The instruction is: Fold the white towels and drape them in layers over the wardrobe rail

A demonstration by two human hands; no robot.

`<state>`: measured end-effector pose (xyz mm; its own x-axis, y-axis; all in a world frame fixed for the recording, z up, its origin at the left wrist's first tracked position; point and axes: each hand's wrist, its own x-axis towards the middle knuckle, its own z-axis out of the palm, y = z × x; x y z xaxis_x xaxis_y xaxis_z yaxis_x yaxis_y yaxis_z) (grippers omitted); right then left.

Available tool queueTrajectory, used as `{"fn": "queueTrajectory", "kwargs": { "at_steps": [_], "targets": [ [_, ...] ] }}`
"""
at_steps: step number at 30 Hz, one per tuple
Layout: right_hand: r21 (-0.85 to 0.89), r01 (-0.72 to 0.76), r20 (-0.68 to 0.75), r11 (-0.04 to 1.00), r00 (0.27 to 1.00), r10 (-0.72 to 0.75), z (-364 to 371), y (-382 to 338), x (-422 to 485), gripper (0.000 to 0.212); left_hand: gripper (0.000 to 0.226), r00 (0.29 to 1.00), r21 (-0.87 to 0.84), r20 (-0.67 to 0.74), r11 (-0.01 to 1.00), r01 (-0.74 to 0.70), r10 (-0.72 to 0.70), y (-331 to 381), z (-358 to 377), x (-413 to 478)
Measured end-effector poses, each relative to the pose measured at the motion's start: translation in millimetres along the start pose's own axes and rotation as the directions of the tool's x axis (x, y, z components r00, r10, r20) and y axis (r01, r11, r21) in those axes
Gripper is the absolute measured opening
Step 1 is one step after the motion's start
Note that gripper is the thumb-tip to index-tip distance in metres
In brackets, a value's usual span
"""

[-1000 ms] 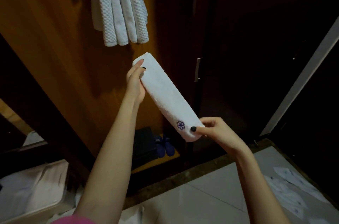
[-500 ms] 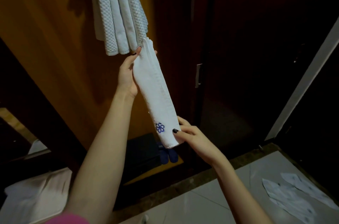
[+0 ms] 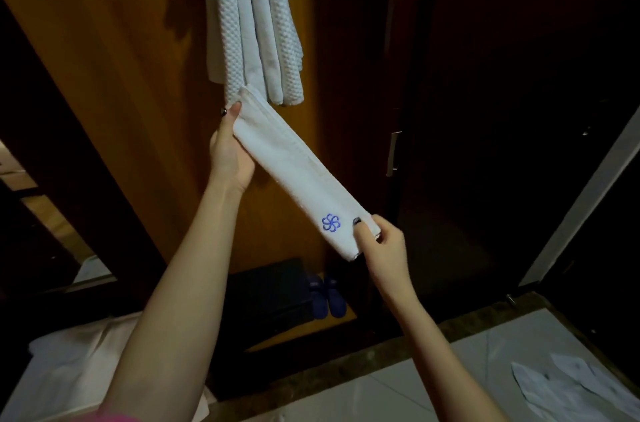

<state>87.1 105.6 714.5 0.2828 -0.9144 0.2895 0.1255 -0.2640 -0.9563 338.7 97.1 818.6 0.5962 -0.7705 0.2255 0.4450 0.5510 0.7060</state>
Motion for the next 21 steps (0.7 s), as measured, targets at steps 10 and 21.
{"fn": "queueTrajectory", "kwargs": {
  "at_steps": [10, 21],
  "targets": [
    [0.089, 0.135, 0.011, 0.987, 0.991, -0.136, -3, -31, 55, 0.035, 0.029, 0.96, 0.251, -0.224, 0.962, -0.109, 0.168, 9, -24, 19],
    [0.049, 0.026, 0.221, 0.998, 0.974, -0.036, 7, -83, 153, 0.037, 0.028, 0.9, 0.39, -0.194, 0.872, -0.295, 0.391, 49, -11, 56]
  ]
}}
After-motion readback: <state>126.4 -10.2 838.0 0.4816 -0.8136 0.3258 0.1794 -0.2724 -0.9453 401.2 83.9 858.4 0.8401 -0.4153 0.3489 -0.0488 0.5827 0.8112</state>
